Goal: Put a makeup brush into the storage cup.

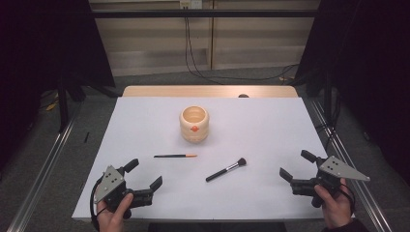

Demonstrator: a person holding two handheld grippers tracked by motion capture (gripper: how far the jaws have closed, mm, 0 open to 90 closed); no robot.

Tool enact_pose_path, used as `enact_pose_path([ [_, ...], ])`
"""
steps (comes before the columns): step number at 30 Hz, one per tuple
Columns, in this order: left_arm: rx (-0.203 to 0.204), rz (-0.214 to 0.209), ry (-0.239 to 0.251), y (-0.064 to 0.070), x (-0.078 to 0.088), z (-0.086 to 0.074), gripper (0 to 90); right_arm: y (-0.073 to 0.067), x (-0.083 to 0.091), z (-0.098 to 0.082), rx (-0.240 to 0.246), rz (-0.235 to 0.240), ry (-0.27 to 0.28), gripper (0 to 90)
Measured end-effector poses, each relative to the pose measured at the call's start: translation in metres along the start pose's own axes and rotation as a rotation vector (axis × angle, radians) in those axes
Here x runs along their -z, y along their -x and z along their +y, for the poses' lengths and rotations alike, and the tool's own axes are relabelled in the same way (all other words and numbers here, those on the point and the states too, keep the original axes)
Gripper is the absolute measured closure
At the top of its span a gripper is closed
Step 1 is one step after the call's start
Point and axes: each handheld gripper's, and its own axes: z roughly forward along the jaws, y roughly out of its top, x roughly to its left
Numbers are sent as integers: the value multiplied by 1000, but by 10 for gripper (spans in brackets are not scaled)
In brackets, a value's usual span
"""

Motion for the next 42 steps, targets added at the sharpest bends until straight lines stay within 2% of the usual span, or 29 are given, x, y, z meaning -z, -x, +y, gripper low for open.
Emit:
enact_pose_path([
  [7, 9, 6, 4, -1, 0, 0, 15, 1, 0, 0, -6, 10, 1, 0],
  [10, 8, 26, 0, 0, 0, 0, 15, 1, -1, 0, -11, 14, 3, 0],
  [14, -11, 42, -1, 0, 0, 0, 15, 1, -2, 0, -11, 12, 1, 0],
  [15, -22, 47, -3, 0, 0, 1, 15, 0, -3, 0, 2, -4, -2, 0],
  [17, -17, 45, 1, 1, 0, 1, 15, 0, -2, 0, 8, 1, -4, 0],
  [18, -14, 28, 4, 2, 0, 2, 14, 1, -2, -1, -1, 3, 5, 0],
  [21, -7, 12, 18, 3, -1, 4, 14, 0, -1, 0, -6, -7, 9, 0],
  [26, -25, -15, 26, 7, -1, 8, 14, -2, 1, 0, -1, -4, 13, 0],
  [30, -17, -21, 41, 7, -3, 12, 14, -2, 1, -1, -14, -15, 11, 0],
  [34, -32, -26, 27, 6, -8, 16, 13, -2, 0, -1, -15, -16, 20, 0],
  [39, -54, -49, 15, 5, -13, 22, 14, -2, 1, -1, -13, -7, 21, 0],
  [40, -70, -63, 7, 4, -16, 24, 14, -3, 1, -1, -9, 0, 23, 0],
  [42, -57, -67, 16, 4, -19, 28, 14, -3, 0, -1, -11, 0, 19, 0],
])
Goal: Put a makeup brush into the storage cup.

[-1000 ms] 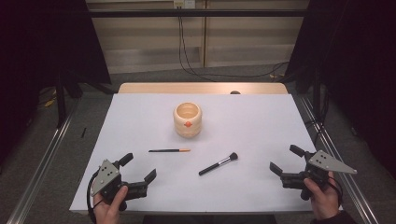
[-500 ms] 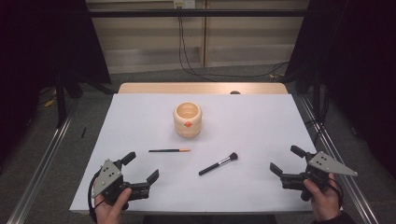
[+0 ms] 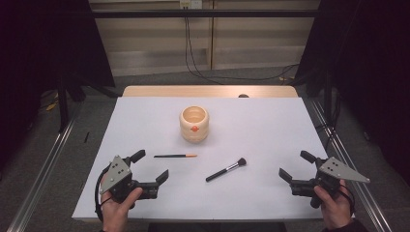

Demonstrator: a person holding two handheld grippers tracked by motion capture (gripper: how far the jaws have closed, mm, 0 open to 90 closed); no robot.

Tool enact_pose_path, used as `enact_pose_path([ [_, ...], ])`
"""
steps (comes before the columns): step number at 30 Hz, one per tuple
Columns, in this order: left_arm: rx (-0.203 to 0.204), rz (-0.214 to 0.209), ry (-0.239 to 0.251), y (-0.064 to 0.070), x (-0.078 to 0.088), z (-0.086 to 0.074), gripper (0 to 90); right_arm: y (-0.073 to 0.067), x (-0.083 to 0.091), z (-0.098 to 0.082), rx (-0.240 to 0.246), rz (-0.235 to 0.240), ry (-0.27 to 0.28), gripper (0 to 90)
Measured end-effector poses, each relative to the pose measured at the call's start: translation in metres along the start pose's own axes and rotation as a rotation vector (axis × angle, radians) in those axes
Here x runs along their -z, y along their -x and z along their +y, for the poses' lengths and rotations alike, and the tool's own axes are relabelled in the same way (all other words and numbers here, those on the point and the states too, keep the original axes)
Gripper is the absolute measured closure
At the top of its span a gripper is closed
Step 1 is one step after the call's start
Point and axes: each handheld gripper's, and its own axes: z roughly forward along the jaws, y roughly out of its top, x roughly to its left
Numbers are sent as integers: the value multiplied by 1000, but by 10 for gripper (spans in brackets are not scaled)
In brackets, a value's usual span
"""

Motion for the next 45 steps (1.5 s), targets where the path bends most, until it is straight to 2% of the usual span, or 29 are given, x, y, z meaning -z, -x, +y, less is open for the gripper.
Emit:
enact_pose_path([
  [4, -26, -10, -6, -2, -6, 7, 14, 0, 0, 0, -1, 7, -1, 0],
  [5, -26, -10, -6, -2, -6, 7, 14, 0, 0, 0, -4, 4, 1, 0],
  [6, -29, -29, -1, -2, -11, 9, 14, 0, 0, 0, -4, 4, 3, 0],
  [9, -25, -34, 1, -1, -17, 12, 14, 0, 0, 0, -5, 9, 9, 0],
  [17, -53, -71, 3, 0, -30, 21, 14, -1, -1, 0, -4, 13, 11, 0],
  [20, -60, -72, -2, -2, -34, 23, 14, -1, -1, 0, -8, 13, 14, 0],
  [23, -41, -67, 5, -4, -37, 25, 14, -1, -1, 0, -8, 14, 13, 0],
  [24, -58, -76, -7, -5, -37, 26, 14, -1, -1, 0, -10, 13, 13, 0],
  [26, -60, -69, -8, -5, -39, 27, 14, -1, -1, 0, -10, 13, 13, 0],
  [28, -48, -69, -1, -6, -41, 28, 14, -1, -1, 0, -10, 13, 13, 0],
  [33, -38, -62, -5, -18, -53, 33, 14, -1, -1, -1, -7, 15, 12, 0],
  [37, -39, -77, -13, -25, -62, 37, 14, -1, -1, 0, -12, 12, 13, 0],
  [38, -53, -76, -21, -27, -64, 38, 14, -1, -1, -1, -15, 13, 11, 0],
  [39, -51, -71, -24, -27, -66, 39, 13, 0, -1, -1, -17, 18, 9, 0],
  [40, -66, -82, -30, -28, -68, 40, 14, 0, 0, -1, -18, 16, 10, 0],
  [43, -50, -86, -15, -30, -71, 44, 13, 0, 0, -1, -16, 16, 11, 0],
  [44, -62, -86, -18, -31, -72, 45, 14, 0, 0, -1, -15, 19, 11, 0],
  [45, -64, -65, -25, -31, -74, 45, 14, 0, -1, -1, -12, 19, 13, 0],
])
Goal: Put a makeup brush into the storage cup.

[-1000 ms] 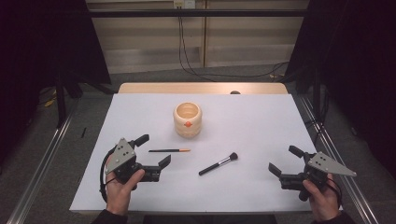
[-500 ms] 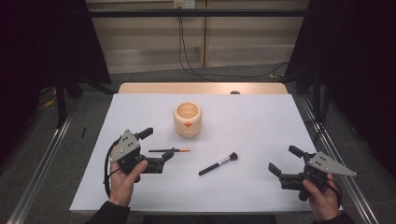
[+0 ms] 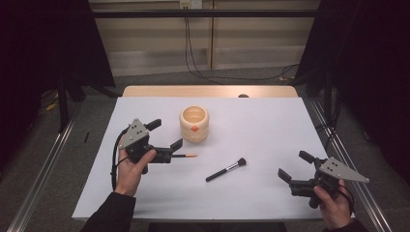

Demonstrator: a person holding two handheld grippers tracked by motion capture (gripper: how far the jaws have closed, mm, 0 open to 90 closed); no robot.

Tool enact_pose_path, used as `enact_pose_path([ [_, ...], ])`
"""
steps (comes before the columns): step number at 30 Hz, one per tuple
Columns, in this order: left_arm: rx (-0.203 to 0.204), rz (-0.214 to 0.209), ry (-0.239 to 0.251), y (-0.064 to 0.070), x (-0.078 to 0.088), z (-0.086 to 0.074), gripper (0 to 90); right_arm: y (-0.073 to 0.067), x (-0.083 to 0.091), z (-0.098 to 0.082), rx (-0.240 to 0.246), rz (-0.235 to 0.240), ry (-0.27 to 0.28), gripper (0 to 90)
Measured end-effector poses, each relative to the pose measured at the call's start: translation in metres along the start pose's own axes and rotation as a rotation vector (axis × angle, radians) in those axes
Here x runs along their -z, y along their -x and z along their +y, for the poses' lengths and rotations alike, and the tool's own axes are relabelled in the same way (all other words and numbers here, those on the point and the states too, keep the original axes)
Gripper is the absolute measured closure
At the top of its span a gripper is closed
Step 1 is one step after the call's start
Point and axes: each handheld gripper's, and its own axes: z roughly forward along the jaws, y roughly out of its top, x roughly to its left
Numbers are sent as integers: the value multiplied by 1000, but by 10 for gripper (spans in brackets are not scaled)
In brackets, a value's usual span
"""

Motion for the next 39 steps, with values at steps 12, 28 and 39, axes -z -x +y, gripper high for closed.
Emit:
enact_pose_path([
  [12, -17, 0, 21, -15, -15, 20, 14, 0, 0, 0, -3, -3, -3, 0],
  [28, -29, 11, -64, -38, -35, 27, 13, 0, 0, -1, -7, -1, -5, 0],
  [39, -67, -36, -228, -39, -42, 25, 15, 0, 0, -1, -5, -1, -8, 0],
])
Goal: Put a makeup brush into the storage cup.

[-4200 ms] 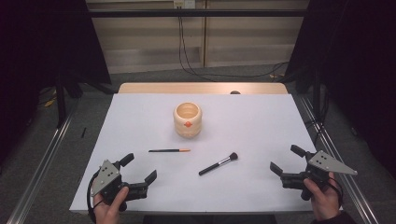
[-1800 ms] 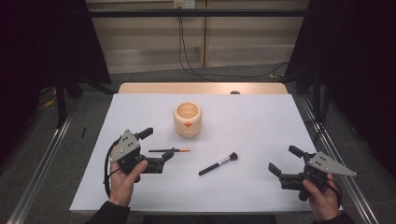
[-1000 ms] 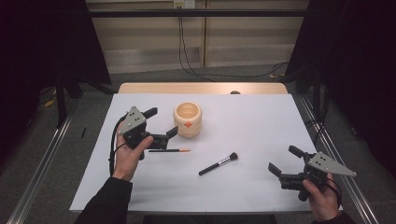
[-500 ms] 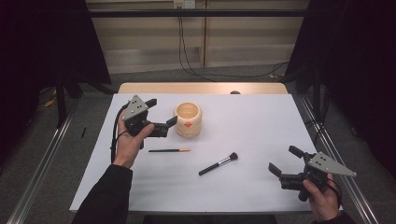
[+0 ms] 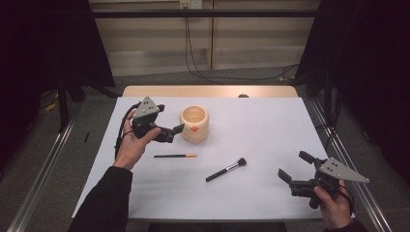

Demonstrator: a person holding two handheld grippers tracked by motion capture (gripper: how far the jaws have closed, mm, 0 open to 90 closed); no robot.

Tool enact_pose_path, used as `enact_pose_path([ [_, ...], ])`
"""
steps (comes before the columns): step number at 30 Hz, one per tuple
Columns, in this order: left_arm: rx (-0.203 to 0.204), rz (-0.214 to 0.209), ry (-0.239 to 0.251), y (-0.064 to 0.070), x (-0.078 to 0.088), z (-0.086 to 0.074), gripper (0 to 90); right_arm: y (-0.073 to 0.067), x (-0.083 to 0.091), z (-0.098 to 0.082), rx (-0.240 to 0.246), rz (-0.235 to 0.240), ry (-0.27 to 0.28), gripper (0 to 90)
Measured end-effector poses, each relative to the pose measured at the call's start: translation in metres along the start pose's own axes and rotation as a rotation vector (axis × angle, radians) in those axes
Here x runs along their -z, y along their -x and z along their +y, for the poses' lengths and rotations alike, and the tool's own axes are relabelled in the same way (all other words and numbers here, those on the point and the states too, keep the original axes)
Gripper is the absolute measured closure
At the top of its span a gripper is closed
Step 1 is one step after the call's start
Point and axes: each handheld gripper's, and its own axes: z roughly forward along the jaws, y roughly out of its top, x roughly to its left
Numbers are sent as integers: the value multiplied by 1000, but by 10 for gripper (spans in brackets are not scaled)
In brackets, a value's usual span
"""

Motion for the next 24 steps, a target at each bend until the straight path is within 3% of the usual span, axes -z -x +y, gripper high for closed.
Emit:
enact_pose_path([
  [2, -17, -13, -45, -1, -1, 1, 17, 0, 0, 0, -2, 1, -1, 0],
  [3, -17, -13, -45, -1, -1, 1, 18, 0, 0, 0, -3, 0, -1, 0],
  [6, -22, -36, -129, -2, -3, 2, 19, 0, 0, 0, -2, 0, 0, 0],
  [9, -65, -38, -206, -5, -5, 3, 24, 0, 0, 0, -4, 0, 0, 0],
  [11, -63, -49, -216, -5, -5, 3, 25, 0, 0, 0, -4, -1, -3, 0],
  [12, -77, -56, -251, -6, -7, 2, 28, 0, 0, -1, -6, 0, -4, 0],
  [17, -87, -70, -315, -7, -12, -2, 37, 0, -1, -1, -4, 3, -6, 0],
  [19, -82, -94, -358, -7, -16, -5, 53, 0, -1, -1, -6, 3, -8, 0],
  [22, -83, -90, -389, -5, -19, -6, 55, 0, -1, -1, -5, 3, -9, 0],
  [24, -71, -117, -439, -5, -24, -8, 56, 0, -1, -1, 0, 2, -6, 0],
])
